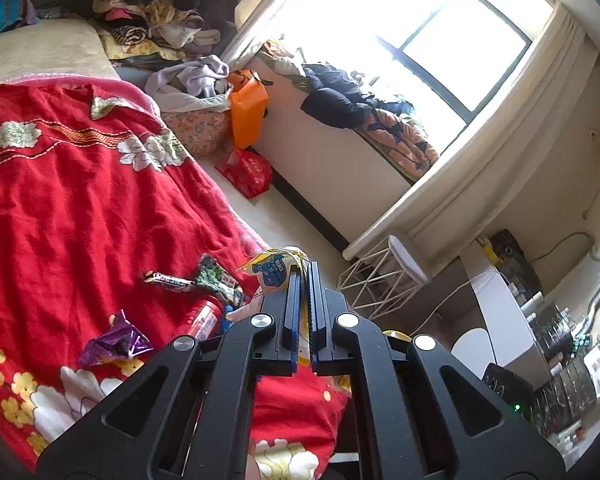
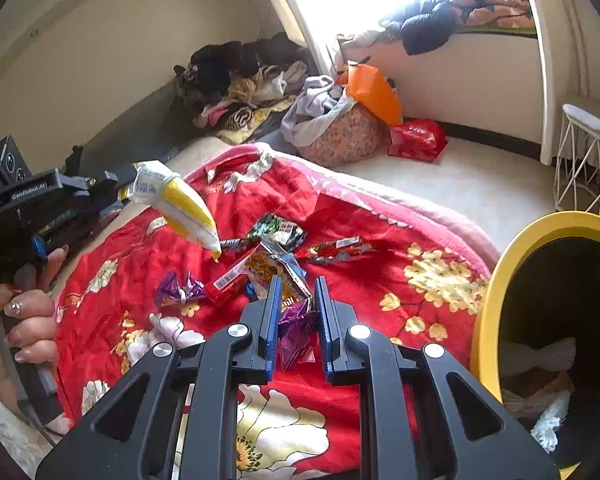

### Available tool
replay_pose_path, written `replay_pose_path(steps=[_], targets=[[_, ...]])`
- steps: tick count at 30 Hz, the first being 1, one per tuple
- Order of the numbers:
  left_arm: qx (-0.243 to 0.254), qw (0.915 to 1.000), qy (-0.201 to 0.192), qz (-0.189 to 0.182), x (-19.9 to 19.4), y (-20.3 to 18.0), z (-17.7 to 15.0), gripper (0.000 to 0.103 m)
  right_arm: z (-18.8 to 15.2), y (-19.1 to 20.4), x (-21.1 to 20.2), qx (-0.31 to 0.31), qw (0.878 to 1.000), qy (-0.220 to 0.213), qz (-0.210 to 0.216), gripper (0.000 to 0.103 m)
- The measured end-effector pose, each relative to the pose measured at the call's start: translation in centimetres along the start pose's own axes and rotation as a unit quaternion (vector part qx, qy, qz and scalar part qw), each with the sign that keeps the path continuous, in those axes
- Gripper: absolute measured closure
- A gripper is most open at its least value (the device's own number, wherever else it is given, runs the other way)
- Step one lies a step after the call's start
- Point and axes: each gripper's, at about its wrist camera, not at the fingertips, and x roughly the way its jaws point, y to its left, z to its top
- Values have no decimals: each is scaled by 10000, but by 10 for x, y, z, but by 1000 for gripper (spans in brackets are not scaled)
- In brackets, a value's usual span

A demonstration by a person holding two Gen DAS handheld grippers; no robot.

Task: Collect trash
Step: 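Carry both held wrappers over the yellow-rimmed trash bin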

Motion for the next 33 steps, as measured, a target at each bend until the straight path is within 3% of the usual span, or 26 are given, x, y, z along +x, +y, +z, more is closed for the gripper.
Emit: replay_pose_path(steps=[20, 33], targets=[[527, 9975, 251, -392, 4, -49, -24, 102, 8, -31, -48, 438, 9955, -690, -484, 87], [952, 9925, 500, -583, 17, -86, -46, 102, 8, -75, -73, 1050, 9865, -952, -819, 87]])
